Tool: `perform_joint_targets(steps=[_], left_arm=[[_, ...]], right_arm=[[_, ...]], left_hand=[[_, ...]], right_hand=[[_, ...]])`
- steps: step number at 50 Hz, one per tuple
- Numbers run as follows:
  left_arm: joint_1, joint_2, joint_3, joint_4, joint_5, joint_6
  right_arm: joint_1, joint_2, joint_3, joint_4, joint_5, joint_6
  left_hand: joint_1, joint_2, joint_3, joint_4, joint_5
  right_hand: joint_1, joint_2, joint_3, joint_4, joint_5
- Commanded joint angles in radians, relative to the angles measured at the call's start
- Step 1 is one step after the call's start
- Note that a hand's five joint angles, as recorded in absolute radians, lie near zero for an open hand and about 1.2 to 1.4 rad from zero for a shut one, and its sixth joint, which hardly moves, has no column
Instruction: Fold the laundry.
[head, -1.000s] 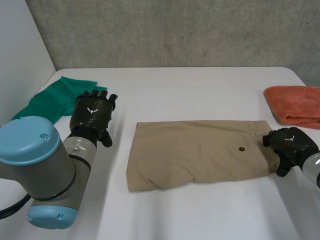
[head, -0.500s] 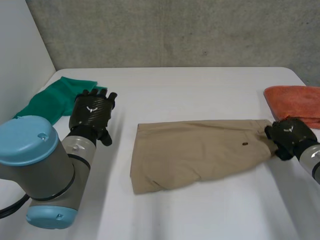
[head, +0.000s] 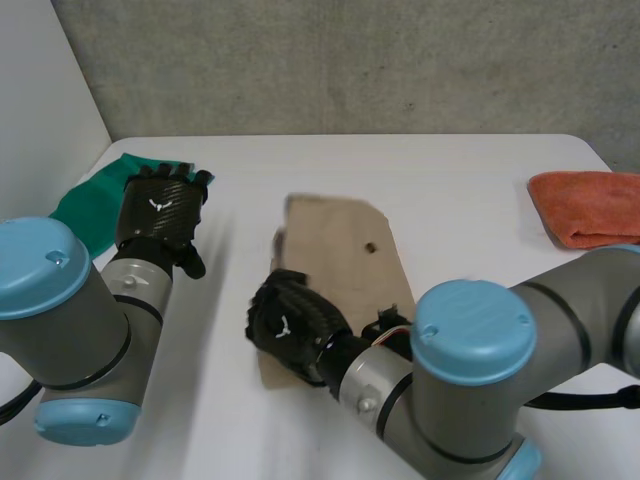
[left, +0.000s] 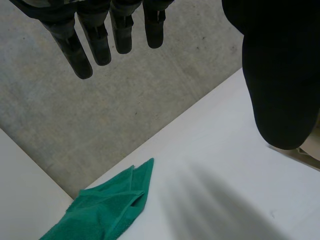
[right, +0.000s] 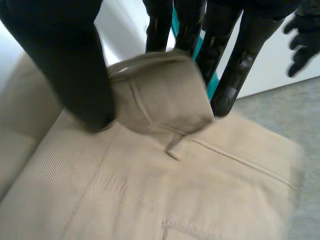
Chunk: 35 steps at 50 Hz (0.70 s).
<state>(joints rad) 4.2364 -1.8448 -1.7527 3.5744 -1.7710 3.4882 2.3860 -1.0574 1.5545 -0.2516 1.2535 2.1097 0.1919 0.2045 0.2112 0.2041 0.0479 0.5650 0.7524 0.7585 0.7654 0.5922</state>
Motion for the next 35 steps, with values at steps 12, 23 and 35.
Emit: perform_joint_targets(steps=[12,23,35], left_arm=[[-0.075,-0.014,0.145,0.000,0.025,-0.017],[-0.191,-0.243,0.329,-0.227,0.125,-0.123],[-0.176,-0.403,0.400,-0.425,0.102,-0.110]], right_arm=[[-0.286,-0.225,-0.060,0.216,0.081,0.958],[-0.340,-0.029,-0.178,0.305,0.086,0.975],[-0.332,0.227,-0.318,0.385,0.107,0.790]], left_hand=[[-0.017,-0.030,-0.037,-0.030,-0.048],[-0.017,-0.029,-0.036,-0.029,-0.047],[-0.005,-0.017,-0.024,-0.017,-0.035]], right_hand=[[-0.391,-0.578,-0.584,-0.591,-0.592],[-0.391,-0.578,-0.584,-0.591,-0.592],[-0.391,-0.578,-0.584,-0.591,-0.592]])
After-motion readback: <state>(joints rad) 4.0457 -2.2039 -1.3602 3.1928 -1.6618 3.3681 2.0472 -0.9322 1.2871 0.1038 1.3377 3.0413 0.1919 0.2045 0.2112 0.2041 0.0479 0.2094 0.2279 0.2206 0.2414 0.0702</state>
